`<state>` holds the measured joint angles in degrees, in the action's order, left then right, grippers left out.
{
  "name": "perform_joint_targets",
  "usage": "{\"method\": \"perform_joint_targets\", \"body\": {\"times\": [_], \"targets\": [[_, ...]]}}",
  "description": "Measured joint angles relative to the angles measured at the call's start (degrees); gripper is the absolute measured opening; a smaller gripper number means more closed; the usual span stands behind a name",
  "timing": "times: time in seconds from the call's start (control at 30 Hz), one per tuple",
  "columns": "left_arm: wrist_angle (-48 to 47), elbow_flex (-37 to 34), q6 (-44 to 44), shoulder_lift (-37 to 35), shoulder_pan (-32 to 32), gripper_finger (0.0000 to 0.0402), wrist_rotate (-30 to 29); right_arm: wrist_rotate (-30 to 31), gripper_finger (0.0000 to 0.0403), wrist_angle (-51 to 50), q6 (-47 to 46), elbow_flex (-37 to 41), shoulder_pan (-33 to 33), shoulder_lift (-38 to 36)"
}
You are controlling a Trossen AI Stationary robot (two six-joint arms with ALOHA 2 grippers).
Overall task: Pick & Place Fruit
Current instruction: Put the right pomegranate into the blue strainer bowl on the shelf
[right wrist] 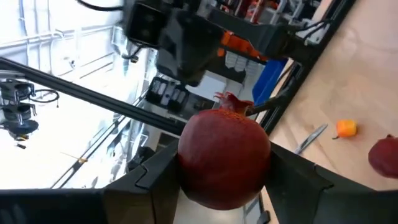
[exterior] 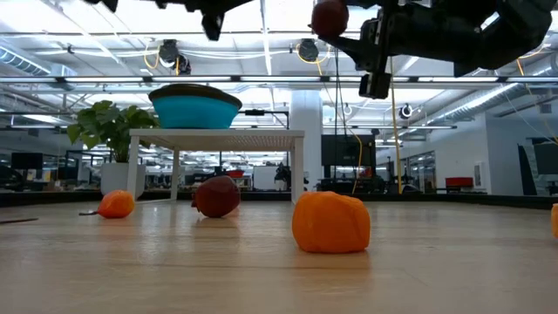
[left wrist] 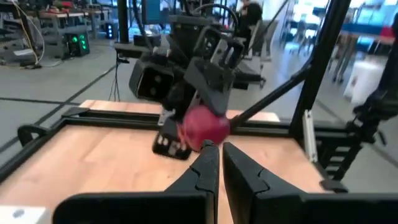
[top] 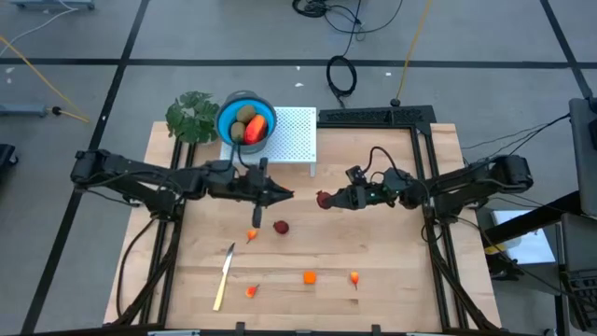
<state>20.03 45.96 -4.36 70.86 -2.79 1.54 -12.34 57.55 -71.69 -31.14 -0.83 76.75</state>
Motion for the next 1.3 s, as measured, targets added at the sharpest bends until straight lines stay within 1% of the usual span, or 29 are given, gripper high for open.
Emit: {"method": "perform_joint_targets", "body": {"times": [0.13,0.2,0.33,0.43,0.57,0.7,1.0,1.07,1.13,1.3], "targets": [[-4.45,5.5,4.39,2.47,0.0,0.0019,0.02,-0.21,0.0193,1.13,-0.73,-2.15,0.94,2.77],[-6.7,7.47,6.12,3.3,0.0,0.0019,0.19,-1.47,0.0193,0.88,-0.45,-3.45,1.4,3.64],[-9.37,9.92,9.03,4.57,0.0,0.0019,2.72,-1.66,0.0192,0.88,0.81,-5.54,2.11,5.06],[-9.68,10.31,9.7,4.71,0.0,0.0019,4.25,-1.6,0.0193,1.18,0.82,-6.23,2.09,5.65],[-10.71,10.31,9.01,4.71,0.02,0.0019,3.62,-1.4,0.0193,0.8,0.83,-6.21,2.09,5.77],[-11.54,10.31,5.76,4.71,0.2,0.0019,3.04,-1.33,0.0193,0.88,1.3,-6.21,2.09,5.75],[-12.77,10.31,9.12,4.71,0.2,0.0021,2.93,-1.15,0.0194,0.8,2.2,-6.21,2.09,5.75],[-12.79,10.31,10.89,4.71,0.2,0.0029,2.91,-1.14,0.0193,0.83,2.33,-6.21,2.09,5.75],[-12.69,10.3,11.74,4.71,0.2,0.005,2.91,-1.14,0.0194,0.82,2.33,-6.21,2.09,5.75],[-10.88,10.29,12.22,5.62,0.2,0.0132,2.45,-1.11,0.0195,0.84,2.33,-6.21,2.09,5.75]]}}
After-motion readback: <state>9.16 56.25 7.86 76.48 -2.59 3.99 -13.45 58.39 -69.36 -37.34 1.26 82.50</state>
